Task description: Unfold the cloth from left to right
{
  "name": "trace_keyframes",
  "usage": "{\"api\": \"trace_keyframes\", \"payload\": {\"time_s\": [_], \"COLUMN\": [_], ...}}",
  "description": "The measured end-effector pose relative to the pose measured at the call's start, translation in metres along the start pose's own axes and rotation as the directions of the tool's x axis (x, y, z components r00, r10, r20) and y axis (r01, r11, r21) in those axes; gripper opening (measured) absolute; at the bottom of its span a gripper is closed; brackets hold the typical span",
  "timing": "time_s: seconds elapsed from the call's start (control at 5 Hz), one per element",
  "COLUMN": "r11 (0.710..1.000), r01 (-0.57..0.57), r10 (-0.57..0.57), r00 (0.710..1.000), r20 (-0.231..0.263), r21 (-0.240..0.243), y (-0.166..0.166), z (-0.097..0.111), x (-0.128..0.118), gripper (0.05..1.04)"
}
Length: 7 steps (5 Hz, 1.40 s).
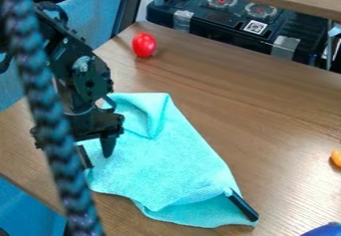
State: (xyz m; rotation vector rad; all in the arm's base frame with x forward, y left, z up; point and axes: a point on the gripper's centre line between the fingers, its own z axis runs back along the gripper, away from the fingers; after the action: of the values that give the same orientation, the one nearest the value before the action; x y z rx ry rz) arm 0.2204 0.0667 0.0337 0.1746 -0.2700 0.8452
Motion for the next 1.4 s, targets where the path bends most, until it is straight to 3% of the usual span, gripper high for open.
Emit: {"api": "trace_keyframes", "payload": {"time_s": [0.6, 1.0, 1.2, 1.4], "r11": [0.999, 0.998, 0.997, 0.997], "r01": [0.030, 0.028, 0.030, 0.031], "r10": [-0.029, -0.027, -0.030, -0.032], "r00": [0.999, 0.999, 1.000, 0.999], "r20": [-0.025, -0.018, 0.004, 0.018], "r21": [0.014, 0.059, 0.073, 0.073], "y": [0.017, 0.012, 0.005, 0.000], "z": [0.003, -0.010, -0.015, -0.017], "x": [-0.008, -0.012, -0.008, -0.005], "gripper": [1.000, 0.994, 0.934, 0.644]}}
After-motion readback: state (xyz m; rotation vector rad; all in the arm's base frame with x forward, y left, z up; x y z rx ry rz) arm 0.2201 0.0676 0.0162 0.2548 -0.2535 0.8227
